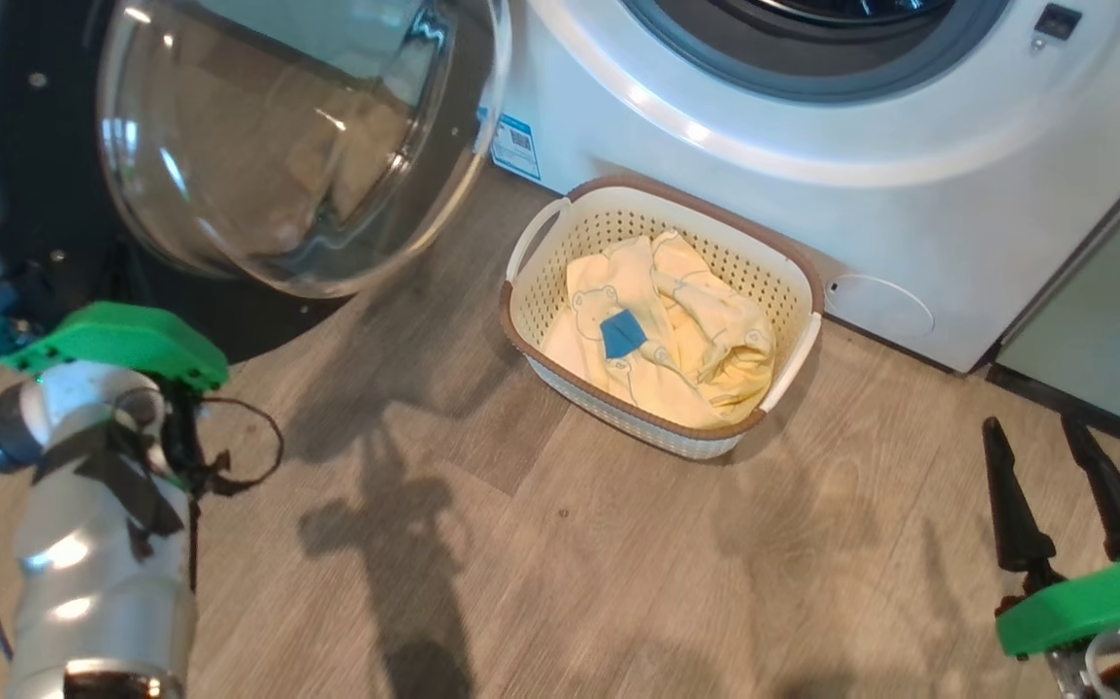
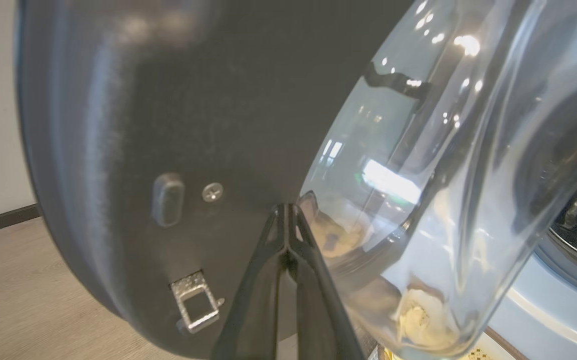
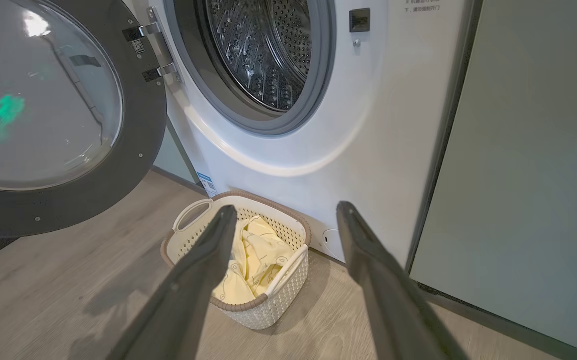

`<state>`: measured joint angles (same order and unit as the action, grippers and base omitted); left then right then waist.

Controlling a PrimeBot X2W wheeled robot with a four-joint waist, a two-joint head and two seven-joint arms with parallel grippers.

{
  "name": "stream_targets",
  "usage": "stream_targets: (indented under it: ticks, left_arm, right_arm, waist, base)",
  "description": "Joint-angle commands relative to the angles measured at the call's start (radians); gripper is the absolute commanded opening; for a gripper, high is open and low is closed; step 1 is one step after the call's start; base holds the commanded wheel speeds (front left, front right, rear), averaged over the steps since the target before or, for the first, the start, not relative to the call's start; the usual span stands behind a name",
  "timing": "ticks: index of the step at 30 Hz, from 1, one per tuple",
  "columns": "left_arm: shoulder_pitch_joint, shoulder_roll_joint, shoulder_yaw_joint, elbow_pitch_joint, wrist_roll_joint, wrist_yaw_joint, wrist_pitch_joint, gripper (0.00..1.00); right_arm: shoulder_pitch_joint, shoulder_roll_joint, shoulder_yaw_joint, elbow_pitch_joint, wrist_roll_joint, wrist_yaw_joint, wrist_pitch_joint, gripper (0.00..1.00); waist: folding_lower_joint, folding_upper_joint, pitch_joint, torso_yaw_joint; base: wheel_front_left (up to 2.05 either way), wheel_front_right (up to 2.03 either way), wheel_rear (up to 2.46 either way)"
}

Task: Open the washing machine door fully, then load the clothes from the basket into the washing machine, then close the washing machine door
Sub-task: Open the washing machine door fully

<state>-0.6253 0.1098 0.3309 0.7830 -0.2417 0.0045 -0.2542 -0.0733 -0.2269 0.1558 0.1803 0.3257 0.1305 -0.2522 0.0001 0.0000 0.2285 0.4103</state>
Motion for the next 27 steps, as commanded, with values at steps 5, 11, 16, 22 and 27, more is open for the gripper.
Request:
stream_targets:
  ticks: [5, 11, 16, 22, 27]
  left_arm:
    - [-0.051, 0.065, 0.080, -0.023, 0.009, 0.016, -0.008, 0.00]
    - [-0.072, 0.068, 0.131, -0.016, 0.021, 0.018, -0.008, 0.00]
    - [-0.073, 0.061, 0.150, -0.021, 0.043, -0.001, -0.008, 0.00]
    - [-0.036, 0.037, 0.136, -0.037, 0.088, -0.034, -0.008, 0.00]
    - [0.011, 0.015, 0.119, -0.070, 0.118, -0.062, -0.008, 0.00]
  right_arm:
    - [-0.042, -0.034, 0.022, -0.030, 0.006, 0.000, -0.010, 1.00]
    - [-0.054, -0.040, 0.025, -0.029, 0.005, 0.000, -0.010, 1.00]
    - [-0.060, -0.035, 0.027, -0.027, 0.004, 0.000, -0.010, 1.00]
    - [-0.041, -0.015, 0.025, -0.018, 0.007, 0.000, -0.010, 1.00]
    - [-0.014, 0.009, 0.018, -0.013, 0.010, 0.000, -0.010, 1.00]
  waist:
    - [-0.0001, 0.0000, 0.016, -0.010]
    - [-0.0001, 0.0000, 0.032, -0.013]
    - [-0.0001, 0.0000, 0.028, -0.018]
    - [-0.0001, 0.0000, -0.019, -0.025]
    - [-0.0001, 0.0000, -0.076, -0.039]
  base:
    - [0.00, 0.00, 0.00]
    - [0.00, 0.00, 0.00]
    - [0.00, 0.00, 0.00]
    - [0.00, 0.00, 0.00]
    - [0.00, 0.00, 0.00]
